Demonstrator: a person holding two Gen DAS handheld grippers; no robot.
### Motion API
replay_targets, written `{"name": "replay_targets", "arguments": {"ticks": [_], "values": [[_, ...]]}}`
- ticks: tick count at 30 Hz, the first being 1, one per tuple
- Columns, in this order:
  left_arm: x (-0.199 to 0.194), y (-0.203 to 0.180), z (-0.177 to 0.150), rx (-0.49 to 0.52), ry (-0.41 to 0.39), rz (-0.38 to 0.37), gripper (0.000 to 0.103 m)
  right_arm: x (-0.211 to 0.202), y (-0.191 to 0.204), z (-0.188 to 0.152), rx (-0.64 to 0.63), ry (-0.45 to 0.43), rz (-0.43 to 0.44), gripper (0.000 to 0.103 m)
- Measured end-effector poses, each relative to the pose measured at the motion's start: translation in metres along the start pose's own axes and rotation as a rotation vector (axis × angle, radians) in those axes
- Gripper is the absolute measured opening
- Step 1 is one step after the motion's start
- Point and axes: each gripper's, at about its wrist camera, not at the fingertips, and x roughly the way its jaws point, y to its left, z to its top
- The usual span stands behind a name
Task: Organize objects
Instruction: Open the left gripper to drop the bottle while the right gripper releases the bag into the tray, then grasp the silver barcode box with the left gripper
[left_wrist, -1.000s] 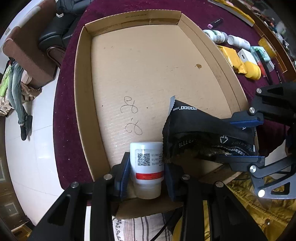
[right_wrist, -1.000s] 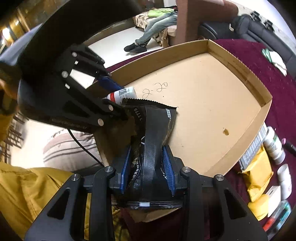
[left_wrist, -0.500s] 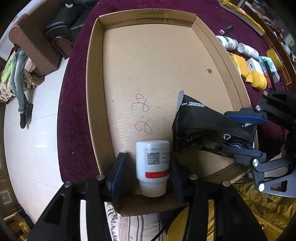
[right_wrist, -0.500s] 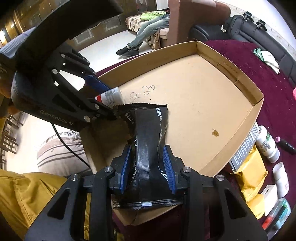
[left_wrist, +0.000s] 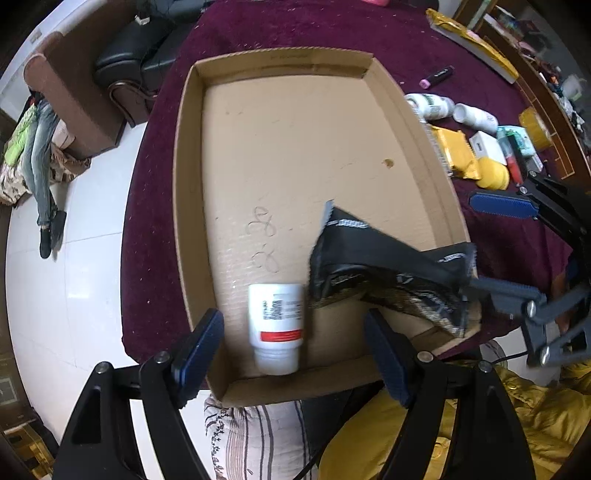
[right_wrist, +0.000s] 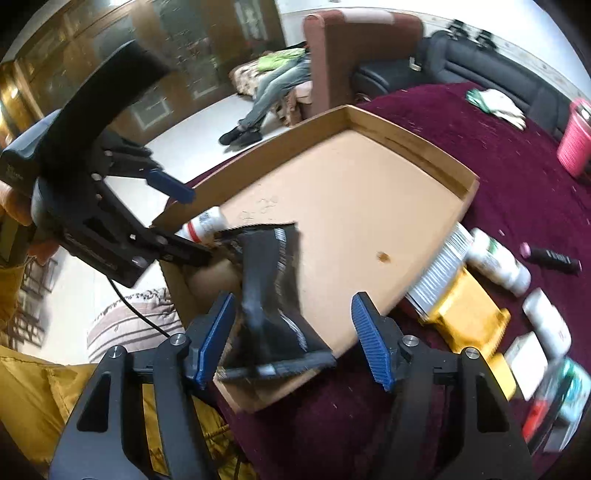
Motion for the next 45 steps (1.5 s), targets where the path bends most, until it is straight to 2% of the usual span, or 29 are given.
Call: {"name": "replay_targets", "arguments": {"ticks": [2, 5, 9, 14, 19, 24, 26, 29, 30, 31, 32, 36, 38, 40, 44, 45], "values": [[-0.009, -0.013, -0.011, 0.023, -0.003, -0.008, 0.078, -0.008, -0.01, -0.007, 0.036, -0.008, -0.011, 0.066], [-0.009, -0.022, -0.003, 0.044, -0.016, -0.016, 0.078, -0.017, -0.025, -0.019, 0.088, -0.006, -0.043, 0.071], [-0.013, -0.028, 0.009, 0.05, -0.063, -0.029, 0.078, -0.029, -0.047, -0.04, 0.18, 0.008, -0.129, 0.072], [-0.015, -0.045, 0.019, 0.067, -0.082, -0.06, 0.078, -0.046, -0.07, -0.069, 0.296, -0.017, -0.161, 0.072], [-0.013, -0.085, 0.032, 0.142, -0.101, -0.142, 0.078, -0.05, -0.085, -0.086, 0.377, -0.022, -0.182, 0.072], [-0.001, -0.137, 0.042, 0.244, -0.072, -0.22, 0.078, -0.058, -0.093, -0.092, 0.412, -0.034, -0.21, 0.072], [0.011, -0.156, 0.045, 0.284, -0.037, -0.239, 0.078, -0.061, -0.099, -0.094, 0.43, -0.036, -0.226, 0.072], [0.035, -0.173, 0.048, 0.305, 0.023, -0.243, 0.078, -0.063, -0.105, -0.099, 0.455, -0.031, -0.252, 0.072], [0.041, -0.177, 0.048, 0.274, 0.024, -0.226, 0.079, -0.063, -0.107, -0.1, 0.461, -0.029, -0.257, 0.072], [0.039, -0.181, 0.048, 0.301, -0.006, -0.209, 0.078, -0.063, -0.11, -0.102, 0.469, -0.027, -0.261, 0.072], [0.041, -0.183, 0.047, 0.31, 0.001, -0.168, 0.078, -0.063, -0.112, -0.104, 0.477, -0.024, -0.265, 0.072], [0.037, -0.172, 0.047, 0.301, 0.012, -0.149, 0.078, -0.061, -0.117, -0.105, 0.486, -0.023, -0.261, 0.072], [0.037, -0.16, 0.045, 0.288, 0.009, -0.069, 0.078, -0.061, -0.117, -0.103, 0.481, -0.031, -0.253, 0.072], [0.037, -0.143, 0.045, 0.251, 0.008, -0.027, 0.078, -0.06, -0.117, -0.101, 0.474, -0.041, -0.246, 0.072], [0.028, -0.125, 0.051, 0.149, 0.0, -0.122, 0.078, -0.057, -0.118, -0.093, 0.472, -0.062, -0.24, 0.072], [0.027, -0.123, 0.054, 0.133, -0.01, -0.126, 0.078, -0.056, -0.119, -0.091, 0.475, -0.065, -0.239, 0.072]]}}
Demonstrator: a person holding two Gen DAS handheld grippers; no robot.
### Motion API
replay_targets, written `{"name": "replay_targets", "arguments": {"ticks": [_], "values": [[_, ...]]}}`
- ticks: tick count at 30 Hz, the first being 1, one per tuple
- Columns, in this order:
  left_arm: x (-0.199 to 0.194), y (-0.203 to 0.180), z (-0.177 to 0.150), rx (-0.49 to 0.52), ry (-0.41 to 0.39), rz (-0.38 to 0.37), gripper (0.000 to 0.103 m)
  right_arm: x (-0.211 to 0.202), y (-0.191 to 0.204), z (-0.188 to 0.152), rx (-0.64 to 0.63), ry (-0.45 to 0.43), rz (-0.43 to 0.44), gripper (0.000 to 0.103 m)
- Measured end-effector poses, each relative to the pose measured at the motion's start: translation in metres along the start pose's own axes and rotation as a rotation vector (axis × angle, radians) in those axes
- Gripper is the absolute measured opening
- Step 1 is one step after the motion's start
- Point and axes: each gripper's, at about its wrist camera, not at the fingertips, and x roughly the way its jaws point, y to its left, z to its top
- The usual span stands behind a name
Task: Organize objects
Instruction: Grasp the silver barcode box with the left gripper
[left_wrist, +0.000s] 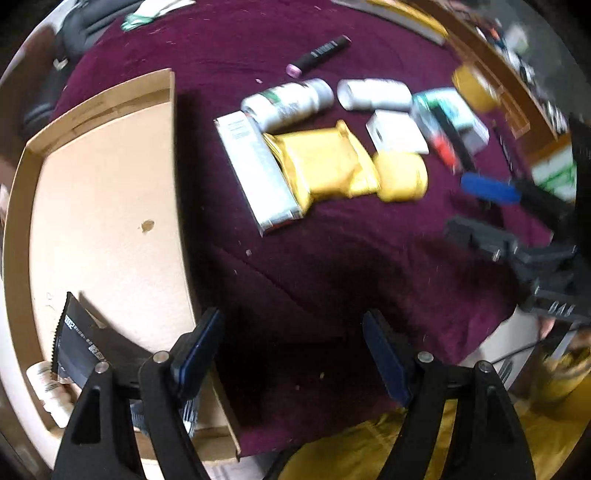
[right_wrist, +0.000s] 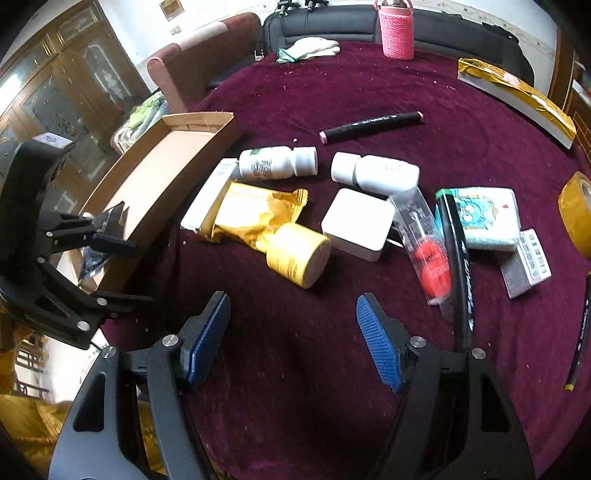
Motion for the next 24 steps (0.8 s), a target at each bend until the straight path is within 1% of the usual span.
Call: {"name": "replay_targets", "arguments": {"ticks": [3, 7, 9, 12, 15, 17, 19, 21, 24], "values": [[0.001, -0.003, 0.009, -0.015, -0.015, 0.028, 0.078, 0.005, 0.002, 0.008, 0.015, -0.015, 0.002, 0.072], [0.007, -0.008, 0.015, -0.013, 0.002, 0.023, 0.078, 0.01, 0.004, 0.014, 0.022, -0.017, -0.005, 0.072], [0.008, -0.008, 0.021, -0.019, -0.006, 0.025, 0.078, 0.011, 0.005, 0.015, 0.022, -0.015, -0.007, 0.072], [0.004, 0.005, 0.032, -0.071, -0.052, 0.0, 0.078, 0.011, 0.004, 0.016, 0.026, -0.015, -0.005, 0.072], [0.003, 0.017, 0.045, -0.126, -0.078, -0.012, 0.078, 0.012, 0.001, 0.016, 0.043, -0.015, -0.009, 0.072], [0.006, 0.022, 0.051, -0.152, -0.079, 0.006, 0.073, 0.013, -0.001, 0.015, 0.054, -0.015, -0.006, 0.072], [0.011, 0.02, 0.057, -0.142, -0.079, 0.021, 0.058, 0.013, -0.001, 0.015, 0.052, -0.016, -0.006, 0.072], [0.015, 0.018, 0.061, -0.144, -0.064, 0.026, 0.049, 0.012, -0.001, 0.014, 0.05, -0.017, -0.004, 0.072], [0.023, 0.022, 0.063, -0.149, -0.045, 0.038, 0.046, 0.012, 0.001, 0.013, 0.043, -0.018, 0.0, 0.072]]}}
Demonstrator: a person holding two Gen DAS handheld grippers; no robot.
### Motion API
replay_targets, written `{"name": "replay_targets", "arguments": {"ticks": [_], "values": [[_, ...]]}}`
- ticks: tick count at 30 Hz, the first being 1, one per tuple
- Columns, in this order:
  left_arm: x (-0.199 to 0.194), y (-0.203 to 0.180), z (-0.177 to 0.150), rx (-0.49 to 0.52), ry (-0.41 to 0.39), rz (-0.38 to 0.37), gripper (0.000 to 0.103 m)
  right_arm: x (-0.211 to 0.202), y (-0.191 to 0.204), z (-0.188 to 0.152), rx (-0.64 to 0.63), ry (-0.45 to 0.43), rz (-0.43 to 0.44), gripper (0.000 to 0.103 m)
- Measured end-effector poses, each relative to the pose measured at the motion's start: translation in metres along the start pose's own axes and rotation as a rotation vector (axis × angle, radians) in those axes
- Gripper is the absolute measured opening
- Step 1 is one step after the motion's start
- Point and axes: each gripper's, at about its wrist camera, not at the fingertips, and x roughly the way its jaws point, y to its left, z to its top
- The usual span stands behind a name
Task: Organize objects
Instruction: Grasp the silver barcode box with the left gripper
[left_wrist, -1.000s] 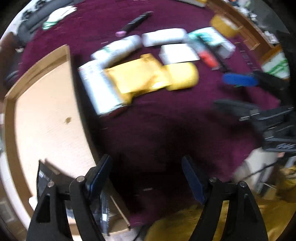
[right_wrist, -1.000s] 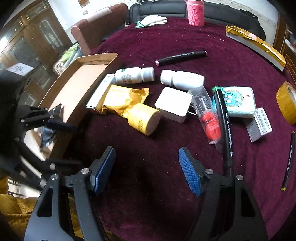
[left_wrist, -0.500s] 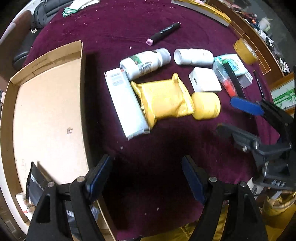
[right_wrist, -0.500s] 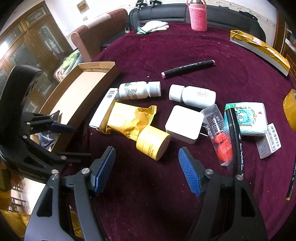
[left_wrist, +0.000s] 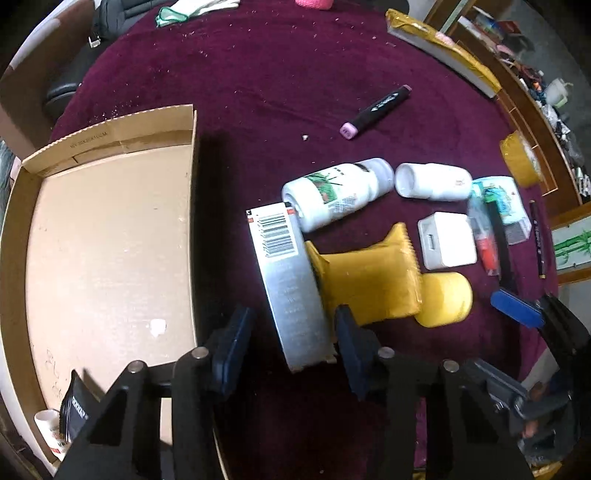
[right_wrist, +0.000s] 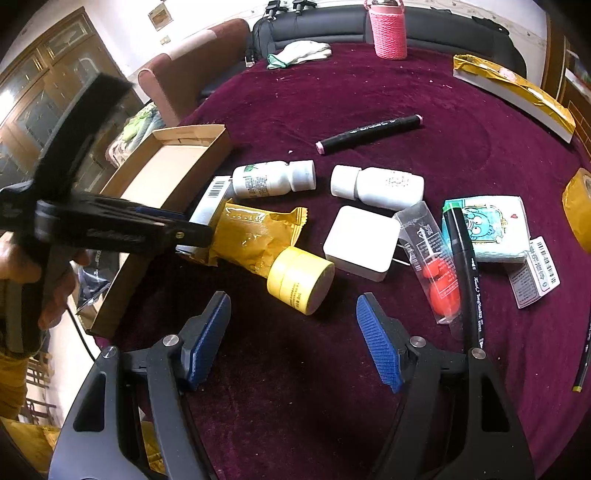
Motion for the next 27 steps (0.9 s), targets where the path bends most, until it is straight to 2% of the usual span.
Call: {"name": "replay_targets", "arguments": {"ticks": [2, 4, 6, 7, 12, 19, 22, 27], "values": [[0.003, 0.002, 0.005, -0.011, -0.007, 0.007, 0.046, -0.001, 0.001, -0.001, -0.005, -0.002, 0.003, 0.072], [0.006, 0.0, 0.009, -0.014, -0.007, 0.021, 0.04, -0.001, 0.001, -0.001, -0.006, -0.001, 0.003, 0.072], [0.013, -0.003, 0.013, -0.005, 0.003, 0.03, 0.039, -0.001, 0.001, -0.002, -0.005, 0.002, 0.001, 0.072], [0.017, -0.005, 0.014, 0.008, 0.009, 0.037, 0.032, -0.001, 0.0, -0.002, -0.004, 0.003, 0.001, 0.072], [0.021, -0.019, 0.011, 0.078, 0.013, 0.048, 0.026, -0.002, 0.0, -0.002, -0.001, 0.006, -0.009, 0.072], [0.014, -0.027, -0.035, 0.177, 0.09, -0.016, 0.026, -0.001, -0.002, 0.0, 0.0, 0.009, -0.02, 0.072], [0.01, -0.024, -0.055, 0.189, 0.112, -0.034, 0.026, 0.003, -0.002, 0.0, -0.005, 0.022, -0.018, 0.072], [0.009, -0.022, -0.064, 0.202, 0.109, -0.038, 0.027, 0.012, -0.004, 0.002, 0.003, 0.041, -0.036, 0.066]]}}
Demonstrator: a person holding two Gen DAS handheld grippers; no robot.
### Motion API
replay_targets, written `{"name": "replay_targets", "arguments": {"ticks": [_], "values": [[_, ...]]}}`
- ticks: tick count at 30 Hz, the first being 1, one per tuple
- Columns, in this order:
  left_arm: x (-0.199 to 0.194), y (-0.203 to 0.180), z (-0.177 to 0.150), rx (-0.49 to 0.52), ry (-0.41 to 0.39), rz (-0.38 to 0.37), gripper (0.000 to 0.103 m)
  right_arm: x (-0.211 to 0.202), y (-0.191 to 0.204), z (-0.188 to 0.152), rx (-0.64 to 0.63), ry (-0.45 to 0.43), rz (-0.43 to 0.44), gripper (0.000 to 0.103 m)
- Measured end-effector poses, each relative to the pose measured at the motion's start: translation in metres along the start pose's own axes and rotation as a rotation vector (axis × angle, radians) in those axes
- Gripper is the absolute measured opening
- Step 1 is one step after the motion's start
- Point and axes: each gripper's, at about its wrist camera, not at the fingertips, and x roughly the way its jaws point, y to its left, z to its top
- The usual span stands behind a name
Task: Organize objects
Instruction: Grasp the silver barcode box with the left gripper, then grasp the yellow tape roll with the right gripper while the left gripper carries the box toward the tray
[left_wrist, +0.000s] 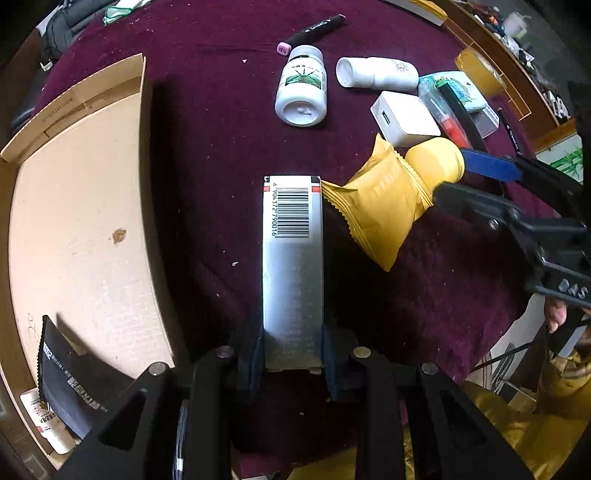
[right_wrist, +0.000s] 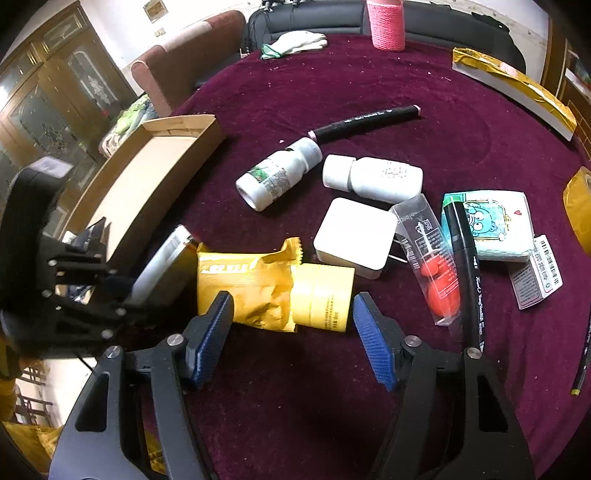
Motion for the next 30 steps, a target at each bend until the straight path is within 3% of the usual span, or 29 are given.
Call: {"name": "replay_targets", "arguments": {"ticks": [6, 11, 30], "values": [[0.002, -0.002, 0.008, -0.004, -0.013, 0.032, 0.027, 0.005, -0.008, 0.006, 0.014, 0.004, -0.021, 0.055], [0.005, -0.004, 0.017, 0.001, -0.02, 0.057, 0.027, 0.013, -0.013, 0.005, 0.026, 0.024, -0.019, 0.036], [0.012, -0.001, 0.035, -0.002, -0.06, 0.079, 0.027, 0.012, -0.013, 0.003, 0.013, 0.018, -0.03, 0.035]]}}
